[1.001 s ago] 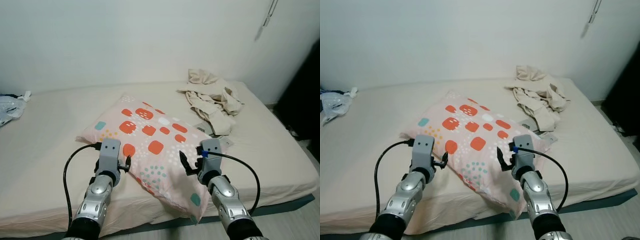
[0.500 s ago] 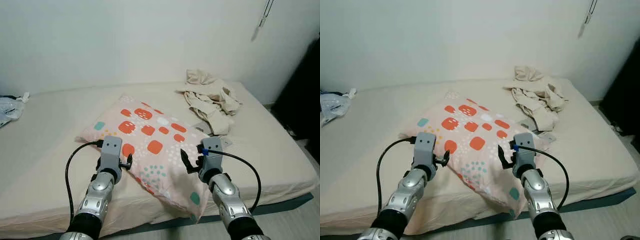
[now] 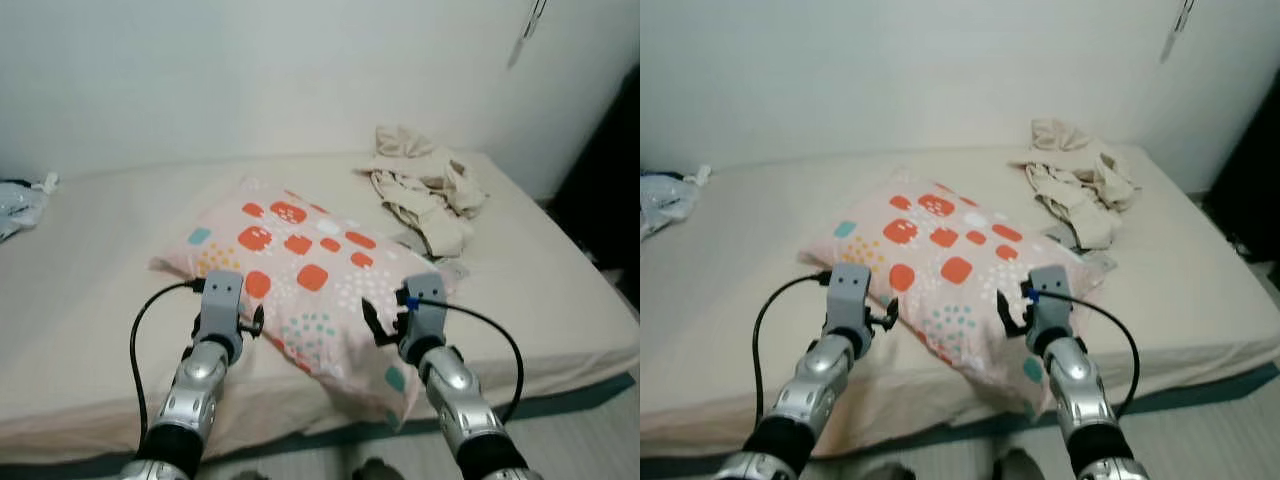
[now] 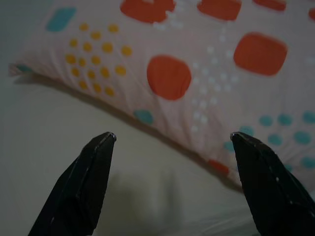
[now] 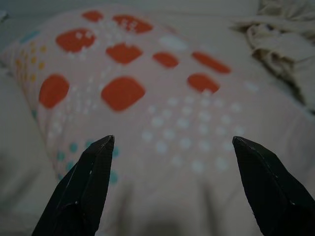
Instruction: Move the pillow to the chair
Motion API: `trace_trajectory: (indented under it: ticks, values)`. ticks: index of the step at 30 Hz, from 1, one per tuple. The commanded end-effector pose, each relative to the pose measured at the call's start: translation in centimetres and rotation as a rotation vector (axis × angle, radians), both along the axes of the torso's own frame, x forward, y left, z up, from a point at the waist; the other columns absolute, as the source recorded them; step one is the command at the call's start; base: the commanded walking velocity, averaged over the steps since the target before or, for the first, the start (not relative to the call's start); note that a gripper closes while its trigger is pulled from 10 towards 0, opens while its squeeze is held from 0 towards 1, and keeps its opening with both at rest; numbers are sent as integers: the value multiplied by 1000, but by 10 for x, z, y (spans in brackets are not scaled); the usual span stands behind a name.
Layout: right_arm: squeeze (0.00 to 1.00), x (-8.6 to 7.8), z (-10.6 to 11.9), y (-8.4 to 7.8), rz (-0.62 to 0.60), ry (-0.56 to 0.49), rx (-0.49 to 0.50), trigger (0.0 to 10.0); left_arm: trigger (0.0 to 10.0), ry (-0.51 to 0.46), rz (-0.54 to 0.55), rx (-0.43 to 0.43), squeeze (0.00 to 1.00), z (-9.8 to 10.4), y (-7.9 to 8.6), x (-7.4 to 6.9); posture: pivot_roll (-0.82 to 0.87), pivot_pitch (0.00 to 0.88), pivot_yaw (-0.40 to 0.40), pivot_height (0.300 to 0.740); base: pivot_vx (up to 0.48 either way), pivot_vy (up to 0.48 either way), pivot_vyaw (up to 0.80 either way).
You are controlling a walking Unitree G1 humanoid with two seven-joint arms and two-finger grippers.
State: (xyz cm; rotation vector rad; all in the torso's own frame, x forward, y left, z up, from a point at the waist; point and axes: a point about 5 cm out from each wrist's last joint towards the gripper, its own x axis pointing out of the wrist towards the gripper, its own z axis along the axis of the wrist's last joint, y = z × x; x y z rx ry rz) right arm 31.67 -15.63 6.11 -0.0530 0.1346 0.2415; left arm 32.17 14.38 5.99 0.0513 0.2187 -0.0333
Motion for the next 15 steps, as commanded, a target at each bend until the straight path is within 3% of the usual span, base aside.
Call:
trace_trajectory:
  ticks: [1,10,15]
  values:
    - [0,-3,-3,5,9,8,-12,10000,10000,27,14,8,0,-9,9,-5,-60,102,37,612,0,0,0]
    - [0,-1,1,11,37,-11,32,10000,10000,19,46,-24,0,-8,19,-12,-24,118,57,597,0,0,0]
    - [0,6,10,19,52,-51,16,10000,10000,-42,37,-26,0,5,30,-6,-11,131,52,582,0,0,0]
